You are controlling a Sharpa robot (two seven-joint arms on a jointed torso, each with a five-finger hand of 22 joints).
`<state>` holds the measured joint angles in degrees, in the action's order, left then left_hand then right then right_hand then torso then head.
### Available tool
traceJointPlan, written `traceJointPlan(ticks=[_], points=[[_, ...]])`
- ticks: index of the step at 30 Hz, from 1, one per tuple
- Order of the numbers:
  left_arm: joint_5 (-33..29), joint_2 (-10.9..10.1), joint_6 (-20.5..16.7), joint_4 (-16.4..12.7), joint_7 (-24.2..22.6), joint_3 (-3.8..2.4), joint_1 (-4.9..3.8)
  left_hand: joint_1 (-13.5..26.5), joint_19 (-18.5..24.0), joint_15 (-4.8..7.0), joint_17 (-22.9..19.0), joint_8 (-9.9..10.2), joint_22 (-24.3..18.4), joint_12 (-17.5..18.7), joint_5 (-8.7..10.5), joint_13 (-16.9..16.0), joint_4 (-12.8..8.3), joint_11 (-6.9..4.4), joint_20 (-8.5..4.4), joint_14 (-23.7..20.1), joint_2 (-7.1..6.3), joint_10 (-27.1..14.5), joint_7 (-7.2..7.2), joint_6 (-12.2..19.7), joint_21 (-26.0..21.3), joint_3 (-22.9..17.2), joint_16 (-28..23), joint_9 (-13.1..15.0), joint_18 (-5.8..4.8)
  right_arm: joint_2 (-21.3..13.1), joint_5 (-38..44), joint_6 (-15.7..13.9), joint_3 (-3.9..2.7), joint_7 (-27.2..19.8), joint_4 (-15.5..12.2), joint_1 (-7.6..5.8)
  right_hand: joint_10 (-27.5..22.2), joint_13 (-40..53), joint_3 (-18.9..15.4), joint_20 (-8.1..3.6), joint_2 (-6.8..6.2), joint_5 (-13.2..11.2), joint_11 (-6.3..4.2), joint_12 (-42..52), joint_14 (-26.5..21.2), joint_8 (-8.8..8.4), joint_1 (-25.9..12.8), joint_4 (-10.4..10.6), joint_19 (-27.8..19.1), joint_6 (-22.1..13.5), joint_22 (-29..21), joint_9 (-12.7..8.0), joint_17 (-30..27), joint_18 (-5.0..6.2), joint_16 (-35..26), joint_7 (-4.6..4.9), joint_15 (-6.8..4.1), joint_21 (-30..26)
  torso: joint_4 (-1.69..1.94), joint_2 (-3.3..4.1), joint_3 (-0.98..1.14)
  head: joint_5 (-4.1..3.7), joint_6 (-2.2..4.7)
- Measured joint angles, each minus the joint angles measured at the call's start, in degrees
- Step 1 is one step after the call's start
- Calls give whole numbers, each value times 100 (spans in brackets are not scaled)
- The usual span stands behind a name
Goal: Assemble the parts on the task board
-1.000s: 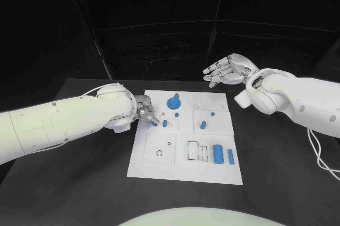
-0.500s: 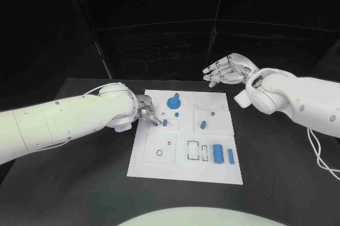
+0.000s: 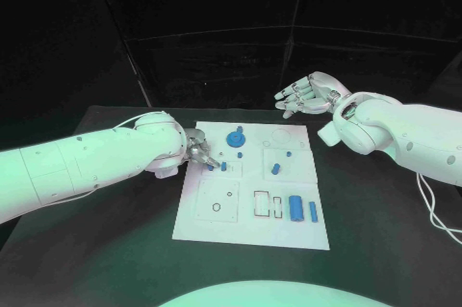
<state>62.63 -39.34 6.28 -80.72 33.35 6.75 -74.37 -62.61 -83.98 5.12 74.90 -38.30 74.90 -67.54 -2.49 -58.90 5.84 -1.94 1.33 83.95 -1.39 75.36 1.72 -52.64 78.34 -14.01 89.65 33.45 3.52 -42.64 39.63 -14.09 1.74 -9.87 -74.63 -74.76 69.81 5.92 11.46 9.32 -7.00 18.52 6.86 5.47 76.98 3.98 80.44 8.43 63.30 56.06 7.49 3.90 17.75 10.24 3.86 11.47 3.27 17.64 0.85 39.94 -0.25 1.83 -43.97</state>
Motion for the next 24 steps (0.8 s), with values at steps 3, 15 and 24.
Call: traceJointPlan(ticks=[3, 15, 24], points=[[0, 6, 3, 27, 3, 1, 0, 12, 0, 0, 0, -21, 0, 8, 0, 1, 35, 0, 0, 0, 12, 0, 0, 0, -23, 44, 0, 6, 0, 0, 0, 6, 0, -1, -1, 0, 0, -1, -16, 0, 0, 0, 0, 0, 0, 0, 0, 16, 0, 0, -6, 0, 0, 0, 0, 0, 0, -20, 0, 0, -1, -1, 0], [-5, 3, -6, 84, 7, 1, 1, 140, 0, 0, 0, -60, 0, 8, 0, 3, 208, 0, 0, 0, -62, 0, 1, 0, -23, 489, 0, 49, 0, -6, 0, 13, 0, -4, -4, 0, 0, -10, -56, 20, -4, 0, 0, 0, 0, 0, -56, 56, 20, 0, -28, 0, -11, -1, 0, 0, 0, -35, 1, 0, -5, -5, 3], [-193, -126, -321, 20, -159, 1, 4, 144, -20, -1, 0, -58, -137, 250, 0, 300, 351, 18, -19, 0, -27, -219, 55, 142, -300, 863, 0, 59, 0, -3, 0, 14, 0, -7, 3, 0, 0, -10, -56, 20, -4, 0, 0, 0, 0, 0, -55, 56, 20, 0, -34, 0, -11, -1, 0, 0, 0, -62, 6, -1, -7, -29, 37]])
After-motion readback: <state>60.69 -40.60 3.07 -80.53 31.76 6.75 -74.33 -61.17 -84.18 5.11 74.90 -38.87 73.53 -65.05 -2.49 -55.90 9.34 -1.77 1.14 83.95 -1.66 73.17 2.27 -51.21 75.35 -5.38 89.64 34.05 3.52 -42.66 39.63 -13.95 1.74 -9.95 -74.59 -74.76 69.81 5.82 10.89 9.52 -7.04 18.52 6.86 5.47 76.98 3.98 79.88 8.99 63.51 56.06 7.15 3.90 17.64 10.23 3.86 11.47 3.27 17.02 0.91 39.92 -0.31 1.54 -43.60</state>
